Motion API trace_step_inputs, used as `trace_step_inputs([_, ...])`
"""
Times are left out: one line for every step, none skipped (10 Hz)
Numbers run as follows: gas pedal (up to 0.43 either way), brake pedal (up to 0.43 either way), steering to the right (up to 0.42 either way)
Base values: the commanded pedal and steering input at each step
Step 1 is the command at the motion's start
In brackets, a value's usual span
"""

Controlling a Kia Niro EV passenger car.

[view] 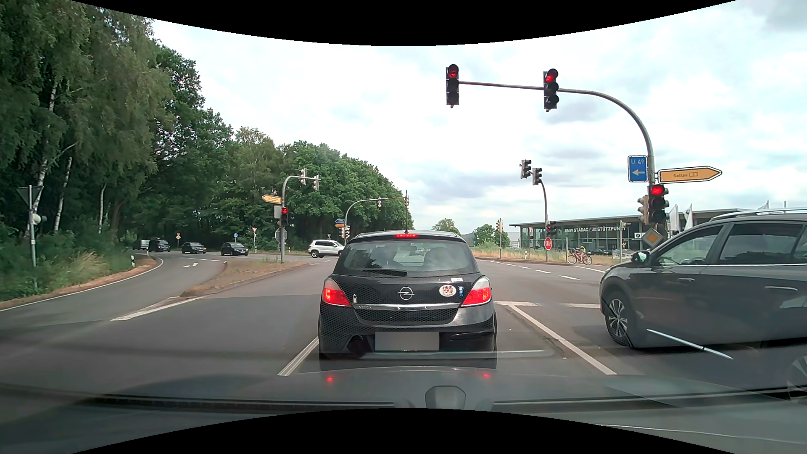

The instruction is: Follow the waypoints while adhering to traffic rules and regulations

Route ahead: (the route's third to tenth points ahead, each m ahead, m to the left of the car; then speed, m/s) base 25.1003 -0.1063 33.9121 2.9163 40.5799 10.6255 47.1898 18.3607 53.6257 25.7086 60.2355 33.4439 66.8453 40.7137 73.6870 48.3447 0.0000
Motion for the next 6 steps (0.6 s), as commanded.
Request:
trace_step_inputs([0.000, 0.232, -0.004])
trace_step_inputs([0.000, 0.232, -0.004])
trace_step_inputs([0.000, 0.232, -0.004])
trace_step_inputs([0.000, 0.232, -0.004])
trace_step_inputs([0.000, 0.238, -0.004])
trace_step_inputs([0.000, 0.238, -0.004])
